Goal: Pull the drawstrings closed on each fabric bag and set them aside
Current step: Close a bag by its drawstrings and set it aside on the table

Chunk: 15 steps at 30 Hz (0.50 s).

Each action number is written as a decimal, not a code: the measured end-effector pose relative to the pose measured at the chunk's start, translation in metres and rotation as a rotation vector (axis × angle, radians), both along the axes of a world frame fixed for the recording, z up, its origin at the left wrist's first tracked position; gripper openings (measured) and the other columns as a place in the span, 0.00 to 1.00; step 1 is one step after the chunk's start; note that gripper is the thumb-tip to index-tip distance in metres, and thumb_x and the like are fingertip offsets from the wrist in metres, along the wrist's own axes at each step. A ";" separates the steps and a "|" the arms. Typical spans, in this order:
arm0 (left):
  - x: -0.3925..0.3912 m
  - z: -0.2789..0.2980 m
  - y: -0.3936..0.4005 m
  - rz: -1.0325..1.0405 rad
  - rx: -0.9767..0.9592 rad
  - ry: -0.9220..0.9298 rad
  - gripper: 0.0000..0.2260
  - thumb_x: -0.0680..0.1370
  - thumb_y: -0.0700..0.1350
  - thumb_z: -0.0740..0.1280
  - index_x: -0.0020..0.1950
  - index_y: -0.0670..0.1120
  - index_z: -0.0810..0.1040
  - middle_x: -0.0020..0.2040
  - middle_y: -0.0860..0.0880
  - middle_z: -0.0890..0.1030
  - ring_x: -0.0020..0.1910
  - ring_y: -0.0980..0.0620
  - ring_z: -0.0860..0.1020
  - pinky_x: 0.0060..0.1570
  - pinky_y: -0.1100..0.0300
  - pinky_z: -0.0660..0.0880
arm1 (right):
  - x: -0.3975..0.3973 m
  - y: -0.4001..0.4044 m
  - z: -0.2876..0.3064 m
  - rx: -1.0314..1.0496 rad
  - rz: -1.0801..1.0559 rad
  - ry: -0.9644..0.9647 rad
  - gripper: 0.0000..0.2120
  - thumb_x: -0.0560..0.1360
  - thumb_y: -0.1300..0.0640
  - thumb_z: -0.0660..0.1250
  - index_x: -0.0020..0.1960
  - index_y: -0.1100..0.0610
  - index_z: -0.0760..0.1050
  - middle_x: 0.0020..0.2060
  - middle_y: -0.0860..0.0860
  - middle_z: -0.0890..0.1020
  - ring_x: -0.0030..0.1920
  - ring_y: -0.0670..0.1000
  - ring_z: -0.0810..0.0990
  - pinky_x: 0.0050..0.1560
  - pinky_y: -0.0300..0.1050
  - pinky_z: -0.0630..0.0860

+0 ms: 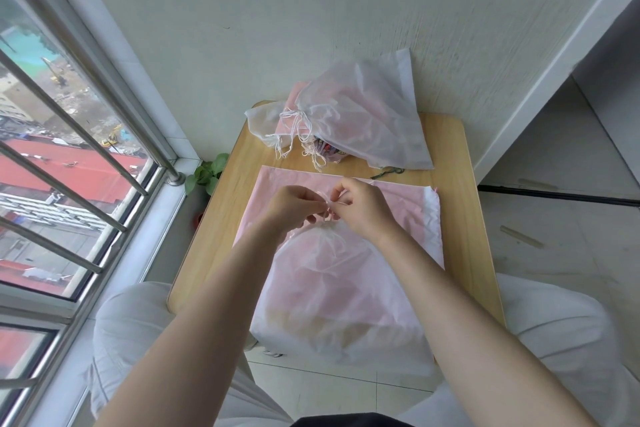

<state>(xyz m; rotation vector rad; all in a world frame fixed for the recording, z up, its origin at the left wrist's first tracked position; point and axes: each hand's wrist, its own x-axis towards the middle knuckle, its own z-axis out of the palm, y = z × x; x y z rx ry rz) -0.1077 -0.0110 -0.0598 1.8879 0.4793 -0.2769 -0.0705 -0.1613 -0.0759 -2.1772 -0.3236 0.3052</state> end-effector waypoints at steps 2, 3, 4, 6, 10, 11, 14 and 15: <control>0.000 0.001 0.001 -0.012 0.019 0.027 0.05 0.72 0.41 0.73 0.43 0.40 0.85 0.36 0.49 0.84 0.30 0.57 0.75 0.26 0.67 0.66 | 0.000 0.001 0.000 -0.022 0.006 -0.037 0.06 0.71 0.58 0.73 0.41 0.52 0.76 0.32 0.50 0.83 0.37 0.49 0.83 0.42 0.47 0.79; -0.001 0.002 0.001 -0.018 0.033 0.031 0.05 0.72 0.41 0.74 0.44 0.40 0.85 0.36 0.49 0.83 0.30 0.57 0.74 0.26 0.68 0.66 | -0.001 0.002 0.001 -0.034 0.008 -0.049 0.05 0.71 0.59 0.72 0.41 0.52 0.76 0.33 0.50 0.83 0.37 0.50 0.83 0.43 0.47 0.79; -0.001 0.003 0.000 -0.025 0.047 0.029 0.05 0.71 0.41 0.74 0.44 0.40 0.86 0.35 0.50 0.82 0.30 0.57 0.73 0.25 0.70 0.66 | -0.002 0.002 0.001 -0.043 0.010 -0.058 0.05 0.71 0.60 0.72 0.42 0.52 0.77 0.33 0.50 0.83 0.37 0.50 0.83 0.43 0.47 0.79; 0.000 0.003 -0.001 -0.038 0.090 0.022 0.05 0.71 0.41 0.76 0.45 0.42 0.86 0.33 0.51 0.80 0.30 0.58 0.71 0.26 0.71 0.66 | -0.002 0.002 0.001 -0.051 0.015 -0.071 0.04 0.71 0.61 0.71 0.43 0.53 0.78 0.34 0.49 0.83 0.38 0.49 0.83 0.43 0.45 0.79; 0.004 0.004 -0.004 -0.090 0.240 0.036 0.06 0.71 0.46 0.76 0.44 0.45 0.86 0.34 0.51 0.80 0.33 0.56 0.72 0.32 0.64 0.67 | -0.004 0.001 0.001 -0.092 0.021 -0.113 0.04 0.73 0.60 0.70 0.46 0.54 0.81 0.35 0.47 0.82 0.39 0.48 0.80 0.41 0.40 0.74; 0.006 0.004 -0.005 -0.107 0.278 0.039 0.06 0.71 0.47 0.76 0.44 0.46 0.86 0.34 0.50 0.80 0.33 0.55 0.72 0.33 0.63 0.67 | -0.003 0.000 0.001 -0.106 0.031 -0.128 0.05 0.73 0.60 0.69 0.47 0.54 0.82 0.37 0.48 0.83 0.40 0.48 0.80 0.41 0.40 0.74; 0.008 0.005 -0.006 -0.148 0.377 0.034 0.06 0.73 0.47 0.73 0.43 0.46 0.86 0.36 0.48 0.80 0.32 0.54 0.72 0.32 0.62 0.68 | -0.002 0.000 0.001 -0.200 0.117 -0.200 0.08 0.76 0.61 0.66 0.51 0.55 0.83 0.45 0.51 0.85 0.47 0.52 0.81 0.47 0.45 0.76; 0.008 0.005 -0.006 -0.166 0.411 0.027 0.08 0.74 0.48 0.71 0.43 0.44 0.86 0.36 0.47 0.79 0.32 0.52 0.71 0.33 0.61 0.67 | -0.002 0.001 0.001 -0.256 0.158 -0.227 0.09 0.76 0.61 0.65 0.52 0.56 0.82 0.46 0.52 0.85 0.49 0.54 0.81 0.47 0.46 0.76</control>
